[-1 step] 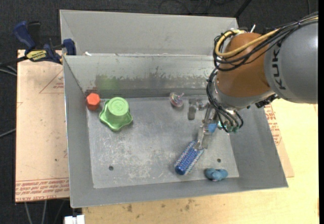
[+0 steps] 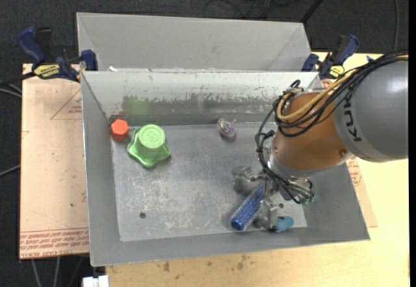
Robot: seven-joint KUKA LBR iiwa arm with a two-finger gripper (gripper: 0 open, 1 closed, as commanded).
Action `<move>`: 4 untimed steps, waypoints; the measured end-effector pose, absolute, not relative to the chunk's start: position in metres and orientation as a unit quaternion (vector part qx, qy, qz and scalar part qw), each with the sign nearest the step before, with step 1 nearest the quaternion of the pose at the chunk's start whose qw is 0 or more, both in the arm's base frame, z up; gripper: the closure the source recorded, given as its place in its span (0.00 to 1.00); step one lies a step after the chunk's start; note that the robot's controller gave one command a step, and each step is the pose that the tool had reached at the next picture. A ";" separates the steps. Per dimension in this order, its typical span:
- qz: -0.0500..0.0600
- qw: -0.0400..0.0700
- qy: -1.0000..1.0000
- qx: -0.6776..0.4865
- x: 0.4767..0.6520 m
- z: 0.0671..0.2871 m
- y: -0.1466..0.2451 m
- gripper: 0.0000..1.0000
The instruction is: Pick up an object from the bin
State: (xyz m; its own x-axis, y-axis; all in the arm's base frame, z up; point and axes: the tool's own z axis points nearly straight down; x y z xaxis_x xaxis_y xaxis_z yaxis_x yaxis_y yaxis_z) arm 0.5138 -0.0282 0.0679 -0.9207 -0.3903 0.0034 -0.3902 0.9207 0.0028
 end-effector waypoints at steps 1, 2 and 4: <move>-0.002 0.001 -0.980 0.198 0.514 0.068 -0.028 0.00; -0.002 0.001 -0.980 0.198 0.515 0.068 -0.027 0.00; -0.003 0.000 -0.980 0.197 0.515 0.068 -0.027 0.00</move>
Offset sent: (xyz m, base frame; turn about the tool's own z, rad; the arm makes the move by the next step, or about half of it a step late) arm 0.0000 0.0000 0.0000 0.0000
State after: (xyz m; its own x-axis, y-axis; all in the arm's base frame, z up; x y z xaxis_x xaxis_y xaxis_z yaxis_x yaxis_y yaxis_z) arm 0.5153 -0.0266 0.0679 -0.9220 -0.3872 -0.0007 -0.3872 0.9220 0.0051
